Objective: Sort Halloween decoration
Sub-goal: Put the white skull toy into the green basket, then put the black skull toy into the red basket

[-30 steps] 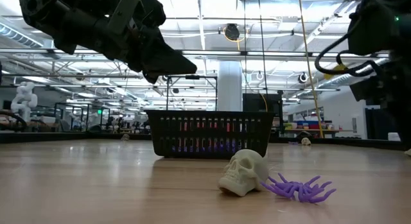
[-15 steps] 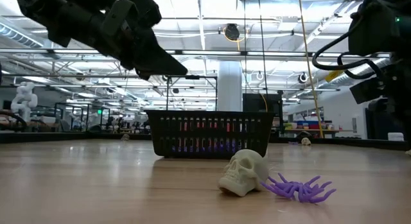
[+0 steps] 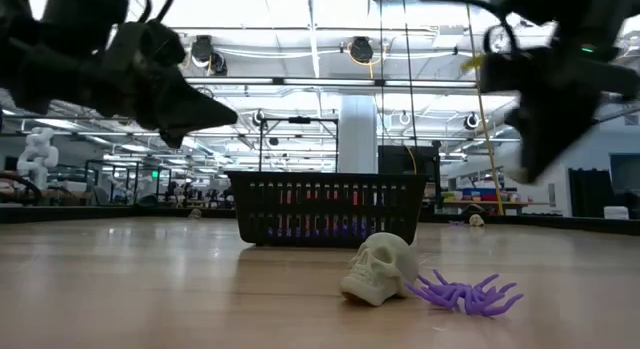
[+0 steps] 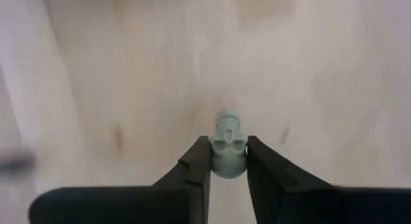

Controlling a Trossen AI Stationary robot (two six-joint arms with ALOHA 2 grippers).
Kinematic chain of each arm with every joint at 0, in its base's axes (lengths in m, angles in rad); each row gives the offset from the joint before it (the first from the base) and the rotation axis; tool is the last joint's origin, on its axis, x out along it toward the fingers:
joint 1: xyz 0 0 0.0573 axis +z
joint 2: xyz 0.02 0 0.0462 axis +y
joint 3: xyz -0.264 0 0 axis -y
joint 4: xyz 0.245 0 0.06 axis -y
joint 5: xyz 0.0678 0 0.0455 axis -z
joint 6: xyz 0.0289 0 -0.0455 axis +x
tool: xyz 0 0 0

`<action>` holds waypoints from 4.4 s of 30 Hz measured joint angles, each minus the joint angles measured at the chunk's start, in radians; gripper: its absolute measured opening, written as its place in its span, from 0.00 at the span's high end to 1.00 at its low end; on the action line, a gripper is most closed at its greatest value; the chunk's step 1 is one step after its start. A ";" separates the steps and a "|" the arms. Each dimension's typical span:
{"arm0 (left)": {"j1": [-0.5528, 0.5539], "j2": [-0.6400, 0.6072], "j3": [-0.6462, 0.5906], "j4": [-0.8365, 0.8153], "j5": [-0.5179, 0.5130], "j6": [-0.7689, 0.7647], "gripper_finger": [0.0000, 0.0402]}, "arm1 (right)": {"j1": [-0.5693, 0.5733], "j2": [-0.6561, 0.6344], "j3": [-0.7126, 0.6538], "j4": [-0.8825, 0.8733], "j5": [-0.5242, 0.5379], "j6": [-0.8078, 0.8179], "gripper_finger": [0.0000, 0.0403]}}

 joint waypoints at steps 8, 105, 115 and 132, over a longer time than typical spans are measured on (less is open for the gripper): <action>0.000 -0.001 -0.061 0.105 -0.001 0.025 0.97 | -0.229 0.097 0.164 0.223 0.063 -0.239 0.86; -0.580 -0.068 0.615 -1.476 0.186 -0.579 0.98 | -0.140 -0.010 -0.097 0.558 0.351 -0.133 1.00; -0.712 0.105 0.615 -1.461 0.150 -0.812 0.70 | -0.116 -0.010 -0.097 0.563 0.402 -0.133 1.00; -0.730 0.286 0.616 -1.374 0.203 -0.997 0.53 | -0.116 -0.010 -0.097 0.563 0.402 -0.133 1.00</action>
